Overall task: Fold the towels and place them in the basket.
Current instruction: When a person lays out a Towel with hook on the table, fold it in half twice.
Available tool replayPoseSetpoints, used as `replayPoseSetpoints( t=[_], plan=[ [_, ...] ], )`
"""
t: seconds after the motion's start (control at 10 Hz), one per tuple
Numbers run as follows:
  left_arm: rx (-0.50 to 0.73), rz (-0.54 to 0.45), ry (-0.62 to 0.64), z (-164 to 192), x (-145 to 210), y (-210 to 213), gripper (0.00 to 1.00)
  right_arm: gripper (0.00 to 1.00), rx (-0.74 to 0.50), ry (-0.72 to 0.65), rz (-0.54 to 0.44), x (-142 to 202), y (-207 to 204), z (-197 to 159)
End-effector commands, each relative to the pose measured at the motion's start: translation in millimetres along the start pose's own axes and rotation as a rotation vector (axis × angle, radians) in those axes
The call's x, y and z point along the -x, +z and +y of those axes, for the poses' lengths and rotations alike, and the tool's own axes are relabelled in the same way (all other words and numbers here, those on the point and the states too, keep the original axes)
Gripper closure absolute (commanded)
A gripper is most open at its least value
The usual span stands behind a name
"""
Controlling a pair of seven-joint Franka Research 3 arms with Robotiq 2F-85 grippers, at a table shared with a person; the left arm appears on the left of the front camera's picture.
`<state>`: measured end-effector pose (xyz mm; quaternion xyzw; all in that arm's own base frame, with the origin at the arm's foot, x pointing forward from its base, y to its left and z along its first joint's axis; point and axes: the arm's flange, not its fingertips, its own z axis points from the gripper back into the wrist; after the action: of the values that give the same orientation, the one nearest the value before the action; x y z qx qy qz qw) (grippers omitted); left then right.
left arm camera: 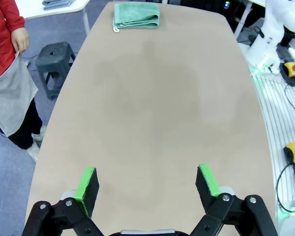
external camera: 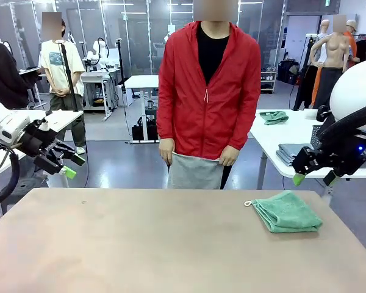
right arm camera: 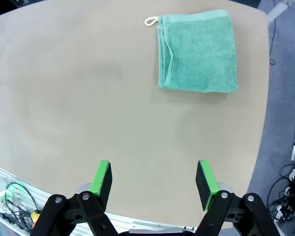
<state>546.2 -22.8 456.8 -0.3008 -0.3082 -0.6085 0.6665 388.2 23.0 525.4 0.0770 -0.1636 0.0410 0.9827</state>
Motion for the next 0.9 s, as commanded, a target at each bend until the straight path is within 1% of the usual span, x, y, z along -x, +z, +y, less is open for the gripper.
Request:
replayPoseSetpoints(
  t=[0.0, 0.8],
  plan=[
    [0.002, 0.004, -0.002, -0.7, -0.2, 0.0, 0.0, 0.14, 0.002, -0.004, -0.004, 0.3, 1.7, 0.4],
    [0.002, 0.004, -0.002, -0.7, -0.2, 0.0, 0.0, 0.14, 0.002, -0.004, -0.004, 0.3, 1.7, 0.4]
  ],
)
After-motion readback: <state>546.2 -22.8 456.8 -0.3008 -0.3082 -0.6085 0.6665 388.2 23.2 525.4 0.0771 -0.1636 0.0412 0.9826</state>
